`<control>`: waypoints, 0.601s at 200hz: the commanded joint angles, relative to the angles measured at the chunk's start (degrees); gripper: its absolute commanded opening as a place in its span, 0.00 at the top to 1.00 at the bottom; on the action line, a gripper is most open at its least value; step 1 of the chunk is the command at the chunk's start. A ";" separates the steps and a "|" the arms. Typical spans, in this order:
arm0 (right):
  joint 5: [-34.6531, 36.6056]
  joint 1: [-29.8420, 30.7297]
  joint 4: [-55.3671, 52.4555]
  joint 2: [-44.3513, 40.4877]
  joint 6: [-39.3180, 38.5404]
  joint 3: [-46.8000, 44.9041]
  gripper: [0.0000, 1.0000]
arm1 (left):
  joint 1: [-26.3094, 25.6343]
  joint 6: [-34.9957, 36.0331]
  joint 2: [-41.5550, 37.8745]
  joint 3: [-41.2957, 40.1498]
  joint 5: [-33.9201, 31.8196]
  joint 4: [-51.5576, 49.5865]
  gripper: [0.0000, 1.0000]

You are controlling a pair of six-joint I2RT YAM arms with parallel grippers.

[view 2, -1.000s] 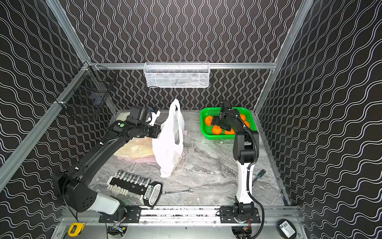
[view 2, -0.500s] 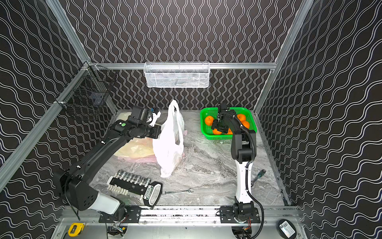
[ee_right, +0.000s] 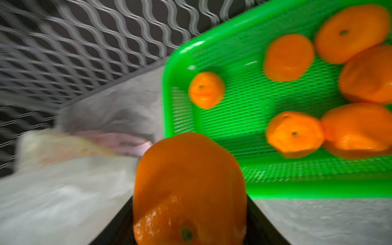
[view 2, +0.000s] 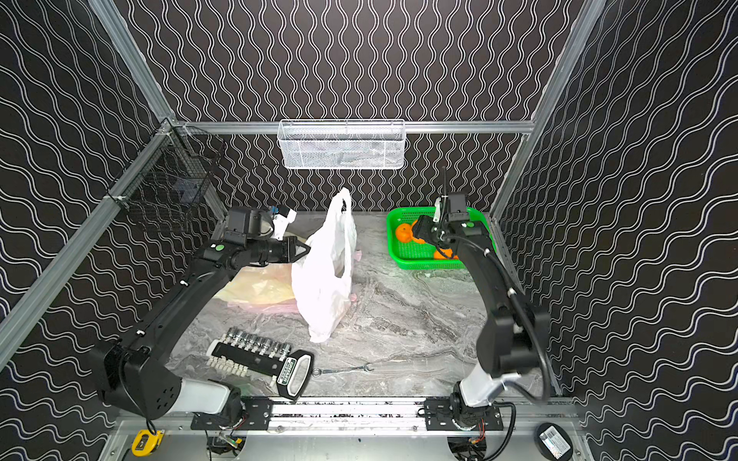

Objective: Place the oranges into plastic bags & tie knots
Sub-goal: Place the orange in the plastic bag.

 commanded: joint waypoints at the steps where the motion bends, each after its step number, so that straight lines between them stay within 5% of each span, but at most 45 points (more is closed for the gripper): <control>1: -8.66 4.99 9.48 -7.25 1.51 -4.22 0.42 | 0.71 -2.38 -0.10 -1.09 5.20 5.23 1.00; 45: -17.67 16.79 30.10 -11.24 12.68 -11.16 0.43 | 1.03 -5.48 0.06 -4.39 9.95 12.63 1.00; 100: -17.13 23.60 30.10 0.71 10.81 -3.95 0.40 | 1.11 -3.06 -0.46 -3.70 8.75 9.88 1.00; 110: -16.46 24.11 29.32 1.56 10.31 -3.42 0.33 | 1.20 -2.97 -0.55 -3.61 8.16 9.47 1.00; 120: -15.90 24.17 29.33 1.44 10.32 -3.98 0.14 | 1.37 -3.01 -0.65 -3.61 7.60 9.37 1.00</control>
